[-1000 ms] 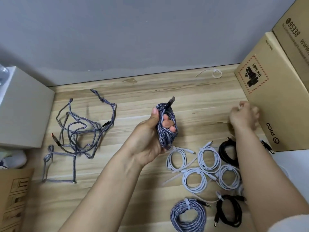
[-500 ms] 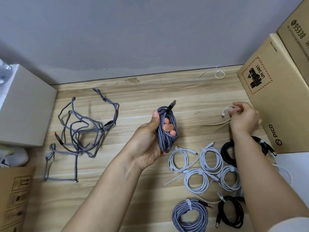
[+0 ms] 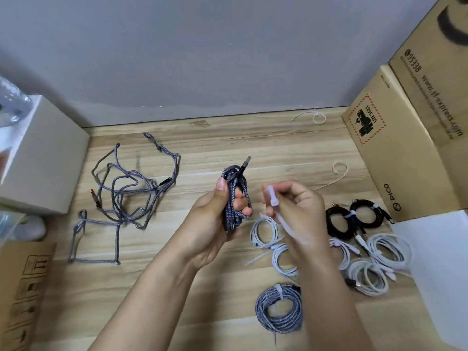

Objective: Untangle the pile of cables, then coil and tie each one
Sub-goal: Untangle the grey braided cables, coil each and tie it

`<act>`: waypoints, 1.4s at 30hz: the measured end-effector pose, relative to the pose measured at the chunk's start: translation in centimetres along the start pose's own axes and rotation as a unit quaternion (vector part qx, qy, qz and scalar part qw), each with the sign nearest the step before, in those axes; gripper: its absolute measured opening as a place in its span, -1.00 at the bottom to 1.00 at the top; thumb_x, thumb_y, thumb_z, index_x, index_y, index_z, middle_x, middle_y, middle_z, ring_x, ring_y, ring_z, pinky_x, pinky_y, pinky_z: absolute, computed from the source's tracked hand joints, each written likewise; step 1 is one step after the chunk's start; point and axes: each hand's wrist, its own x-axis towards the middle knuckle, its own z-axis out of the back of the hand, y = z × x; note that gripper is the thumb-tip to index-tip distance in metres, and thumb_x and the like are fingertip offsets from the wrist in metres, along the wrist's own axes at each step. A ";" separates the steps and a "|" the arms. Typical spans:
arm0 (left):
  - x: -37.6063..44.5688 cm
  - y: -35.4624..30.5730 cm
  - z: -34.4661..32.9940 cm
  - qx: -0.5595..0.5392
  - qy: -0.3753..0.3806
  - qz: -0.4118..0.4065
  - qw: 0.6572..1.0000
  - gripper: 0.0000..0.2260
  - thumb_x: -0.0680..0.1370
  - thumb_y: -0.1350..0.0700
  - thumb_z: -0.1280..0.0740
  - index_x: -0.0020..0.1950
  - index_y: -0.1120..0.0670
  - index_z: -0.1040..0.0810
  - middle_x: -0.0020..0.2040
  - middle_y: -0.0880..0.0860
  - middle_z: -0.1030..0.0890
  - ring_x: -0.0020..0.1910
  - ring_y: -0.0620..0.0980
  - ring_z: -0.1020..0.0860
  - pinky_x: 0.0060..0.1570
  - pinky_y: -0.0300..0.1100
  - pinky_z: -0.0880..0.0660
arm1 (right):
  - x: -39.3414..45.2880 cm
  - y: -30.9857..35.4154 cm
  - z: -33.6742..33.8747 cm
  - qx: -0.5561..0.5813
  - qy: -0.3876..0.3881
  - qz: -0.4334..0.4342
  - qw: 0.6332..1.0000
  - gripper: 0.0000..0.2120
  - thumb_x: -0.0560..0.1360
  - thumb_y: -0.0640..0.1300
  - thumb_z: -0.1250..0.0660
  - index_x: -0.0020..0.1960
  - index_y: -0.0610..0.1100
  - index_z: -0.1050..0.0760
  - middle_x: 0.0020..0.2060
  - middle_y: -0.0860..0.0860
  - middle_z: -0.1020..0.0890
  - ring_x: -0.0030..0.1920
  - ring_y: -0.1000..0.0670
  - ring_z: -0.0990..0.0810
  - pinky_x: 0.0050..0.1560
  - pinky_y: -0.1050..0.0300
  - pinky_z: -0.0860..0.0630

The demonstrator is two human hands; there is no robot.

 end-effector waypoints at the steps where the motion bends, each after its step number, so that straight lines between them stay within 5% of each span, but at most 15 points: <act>1: -1.0 -0.1 0.1 0.004 0.007 -0.010 1.000 -0.70 0.44 -0.19 -0.10 -0.17 0.02 -0.42 -0.38 -0.10 -0.42 -0.34 -0.17 -0.50 -0.09 -0.04 -0.41 | -1.4 -0.2 -0.6 0.006 0.009 -0.005 1.000 -0.81 0.41 -0.37 -0.37 -0.31 -0.15 -0.52 -0.50 0.04 -0.58 -0.51 0.13 -0.46 -0.44 0.33 -0.40; 3: -2.9 0.1 0.1 0.027 0.006 -0.038 0.999 -0.68 0.44 -0.18 -0.11 -0.16 0.05 -0.46 -0.39 -0.08 -0.46 -0.35 -0.16 -0.51 -0.04 0.01 -0.46 | -3.6 -0.2 -1.5 0.015 0.029 -0.015 0.999 -0.85 0.37 -0.29 -0.40 -0.32 -0.14 -0.49 -0.48 0.02 -0.59 -0.45 0.10 -0.50 -0.42 0.31 -0.40; 7: -6.2 0.6 0.1 0.137 0.002 -0.168 0.976 -0.57 0.56 -0.13 -0.16 -0.06 0.28 -0.44 -0.27 0.01 -0.50 -0.27 -0.15 -0.47 -0.16 -0.22 -0.47 | -6.7 -0.1 -2.7 0.043 0.003 -0.020 0.999 -0.78 0.42 -0.36 -0.37 -0.34 -0.22 -0.39 -0.47 -0.16 -0.55 -0.59 0.15 -0.41 -0.53 0.37 -0.30; 13: -9.0 0.6 0.7 0.268 -0.024 -0.310 0.912 -0.89 0.52 0.02 -0.16 -0.05 0.04 -0.35 -0.25 -0.17 -0.48 -0.26 -0.26 -0.42 -0.20 -0.32 -0.39 | -9.9 0.2 -4.3 -0.023 -0.079 0.033 0.996 -0.64 0.40 -0.37 -0.40 -0.44 -0.13 -0.32 -0.66 0.09 -0.39 -0.60 0.17 -0.28 -0.49 0.29 -0.24; 16: -9.9 0.6 0.9 0.284 -0.020 -0.321 0.903 -0.88 0.51 0.01 -0.17 0.00 0.01 -0.34 -0.16 -0.29 -0.49 -0.19 -0.29 -0.44 -0.13 -0.24 -0.43 | -11.2 0.9 -5.0 -0.011 -0.069 0.022 0.997 -0.67 0.39 -0.45 -0.34 -0.42 -0.17 -0.33 -0.67 0.08 -0.39 -0.63 0.15 -0.26 -0.57 0.32 -0.19; 19: -10.8 0.3 1.4 0.289 0.001 -0.326 0.900 -0.87 0.54 -0.01 -0.17 0.00 0.02 -0.32 -0.18 -0.35 -0.51 -0.20 -0.35 -0.46 -0.16 -0.40 -0.39 | -12.3 1.4 -5.3 0.010 -0.025 0.003 1.000 -0.69 0.41 -0.48 -0.29 -0.38 -0.19 -0.36 -0.66 0.06 -0.38 -0.67 0.14 -0.20 -0.61 0.34 -0.10; 23: -12.1 -0.5 1.8 0.267 0.028 -0.313 0.911 -0.84 0.53 -0.02 -0.17 -0.06 0.07 -0.32 -0.33 -0.20 -0.55 -0.31 -0.30 -0.48 -0.24 -0.46 -0.37 | -13.0 1.8 -5.4 0.054 0.045 -0.058 0.996 -0.74 0.42 -0.46 -0.27 -0.33 -0.18 -0.40 -0.61 0.00 -0.40 -0.65 0.11 -0.24 -0.60 0.31 -0.16; 27: -11.8 -0.6 3.3 0.239 0.046 -0.295 0.924 -0.66 0.53 -0.10 -0.23 -0.09 0.20 -0.34 -0.36 -0.01 -0.50 -0.29 0.04 -0.50 -0.20 -0.03 -0.44 | -13.5 1.9 -5.7 0.095 0.120 -0.080 0.985 -0.94 0.30 -0.26 -0.32 -0.24 -0.23 -0.47 -0.52 -0.05 -0.48 -0.59 0.09 -0.37 -0.58 0.28 -0.34; 30: -11.9 -0.9 3.5 0.226 0.042 -0.279 0.933 -0.69 0.59 -0.01 -0.20 -0.14 0.23 -0.31 -0.44 -0.07 -0.50 -0.41 -0.12 -0.49 -0.27 -0.29 -0.42 | -13.7 1.6 -6.2 0.094 0.125 -0.074 0.985 -0.88 0.30 -0.24 -0.34 -0.19 -0.25 -0.48 -0.49 -0.06 -0.53 -0.57 0.08 -0.43 -0.54 0.27 -0.41; 34: -12.0 -0.9 3.9 0.266 -0.003 -0.272 0.925 -0.75 0.57 -0.05 -0.22 -0.19 0.03 -0.25 -0.44 -0.11 -0.37 -0.41 -0.17 -0.33 -0.35 -0.35 -0.29 | -14.1 0.8 -6.3 -0.101 0.051 0.041 0.993 -0.88 0.43 -0.23 -0.40 -0.25 -0.14 -0.49 -0.51 0.01 -0.55 -0.54 0.10 -0.42 -0.49 0.17 -0.46; 36: -12.0 -0.8 4.2 0.287 -0.021 -0.262 0.921 -0.75 0.59 0.01 -0.22 -0.22 0.01 -0.22 -0.38 -0.12 -0.29 -0.35 -0.15 -0.24 -0.35 -0.32 -0.23 | -14.6 0.9 -6.1 -0.246 -0.010 0.187 0.951 -0.85 0.43 -0.08 -0.42 -0.29 -0.05 -0.54 -0.53 0.09 -0.50 -0.50 0.06 -0.38 -0.46 0.01 -0.49; 38: -12.2 -0.6 4.4 0.328 -0.025 -0.254 0.909 -0.75 0.60 0.02 -0.21 -0.22 -0.01 -0.20 -0.41 -0.15 -0.36 -0.32 -0.19 -0.19 -0.31 -0.28 -0.27 | -14.9 1.9 -6.3 -0.304 -0.021 0.322 0.896 -0.88 0.43 -0.07 -0.39 -0.28 0.02 -0.56 -0.48 0.16 -0.52 -0.46 0.08 -0.42 -0.42 0.07 -0.47; 39: -12.2 -0.5 4.4 0.356 -0.022 -0.252 0.900 -0.78 0.60 -0.02 -0.19 -0.19 -0.02 -0.23 -0.37 -0.21 -0.47 0.09 -0.09 -0.19 -0.22 -0.24 -0.35 | -14.7 2.4 -6.4 -0.329 -0.009 0.365 0.871 -0.92 0.43 -0.11 -0.39 -0.25 0.01 -0.58 -0.42 0.16 -0.55 -0.41 0.11 -0.46 -0.36 0.17 -0.45; 40: -12.3 -0.4 4.5 0.392 -0.016 -0.251 0.885 -0.83 0.59 -0.08 -0.17 -0.12 -0.03 -0.29 -0.24 -0.25 -0.56 0.00 -0.02 -0.57 -0.07 -0.13 -0.43 | -14.4 2.8 -6.8 -0.365 0.009 0.386 0.847 -0.96 0.41 -0.14 -0.39 -0.21 -0.05 -0.60 -0.35 0.15 -0.56 -0.35 0.15 -0.50 -0.30 0.26 -0.43; 42: -12.6 -0.3 4.4 0.477 -0.015 -0.248 0.843 -0.81 0.58 -0.11 -0.12 0.08 -0.05 -0.37 -0.02 -0.13 -0.61 0.09 0.05 -0.55 0.10 0.08 -0.42 | -13.4 3.2 -7.5 -0.440 0.052 0.376 0.814 -0.95 0.37 -0.17 -0.38 -0.19 -0.09 -0.62 -0.28 0.07 -0.57 -0.26 0.15 -0.51 -0.24 0.22 -0.44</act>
